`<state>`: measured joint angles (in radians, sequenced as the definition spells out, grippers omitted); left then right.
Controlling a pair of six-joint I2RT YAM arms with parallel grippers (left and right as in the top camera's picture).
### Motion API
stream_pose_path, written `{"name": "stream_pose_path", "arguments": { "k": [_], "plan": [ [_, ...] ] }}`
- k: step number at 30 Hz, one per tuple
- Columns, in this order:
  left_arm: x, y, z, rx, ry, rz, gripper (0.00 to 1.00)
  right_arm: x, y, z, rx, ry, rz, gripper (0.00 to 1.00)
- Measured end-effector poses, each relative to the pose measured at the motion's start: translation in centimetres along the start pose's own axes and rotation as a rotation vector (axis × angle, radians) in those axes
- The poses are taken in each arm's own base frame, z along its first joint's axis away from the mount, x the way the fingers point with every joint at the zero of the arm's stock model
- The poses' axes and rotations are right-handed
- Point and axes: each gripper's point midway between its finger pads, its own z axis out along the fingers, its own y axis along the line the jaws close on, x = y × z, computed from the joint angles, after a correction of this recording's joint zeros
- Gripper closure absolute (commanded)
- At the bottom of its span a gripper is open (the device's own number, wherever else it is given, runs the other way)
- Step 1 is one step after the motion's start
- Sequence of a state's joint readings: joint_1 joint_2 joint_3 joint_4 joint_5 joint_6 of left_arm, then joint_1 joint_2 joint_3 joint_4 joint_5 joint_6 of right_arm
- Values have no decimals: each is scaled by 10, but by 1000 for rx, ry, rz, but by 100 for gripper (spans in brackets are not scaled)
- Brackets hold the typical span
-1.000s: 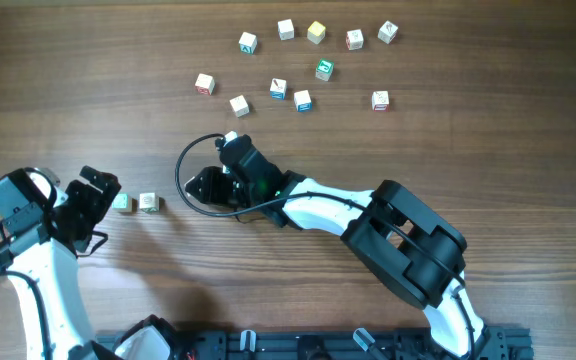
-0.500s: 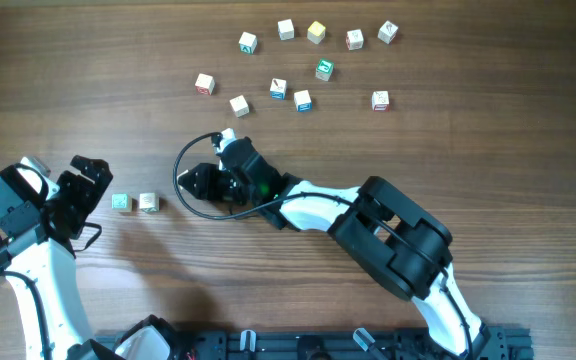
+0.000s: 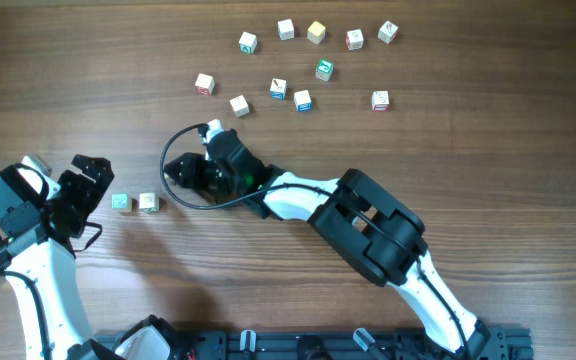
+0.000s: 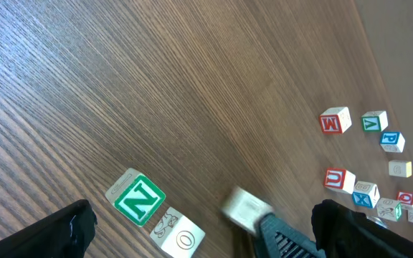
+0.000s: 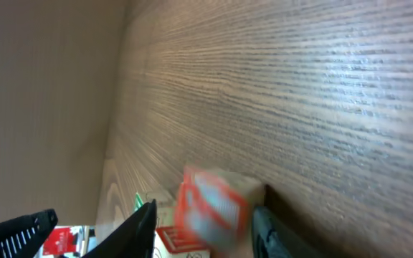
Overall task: Form a horizontal line
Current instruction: 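Lower the red A block near the M block and open right gripper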
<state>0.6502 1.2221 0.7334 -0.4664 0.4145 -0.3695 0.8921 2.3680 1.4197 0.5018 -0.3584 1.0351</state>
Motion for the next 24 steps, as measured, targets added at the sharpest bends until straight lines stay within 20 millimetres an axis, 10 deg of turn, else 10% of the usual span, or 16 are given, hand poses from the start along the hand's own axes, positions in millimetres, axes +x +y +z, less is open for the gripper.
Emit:
{"name": "stream_pose_path", "arguments": {
  "k": [4, 10, 16, 24],
  "plan": [
    [0, 0, 0, 0, 0, 0, 0, -6, 3, 0, -5, -13, -37, 41],
    [0, 0, 0, 3, 1, 0, 0, -21, -10, -5, 22, -32, -53, 1],
    [1, 0, 0, 2, 4, -1, 2, -54, -27, -25, 59, -20, -54, 0],
    [19, 5, -1, -17, 77, -43, 20, -77, -71, -105, 322, 95, -53, 1]
  ]
}}
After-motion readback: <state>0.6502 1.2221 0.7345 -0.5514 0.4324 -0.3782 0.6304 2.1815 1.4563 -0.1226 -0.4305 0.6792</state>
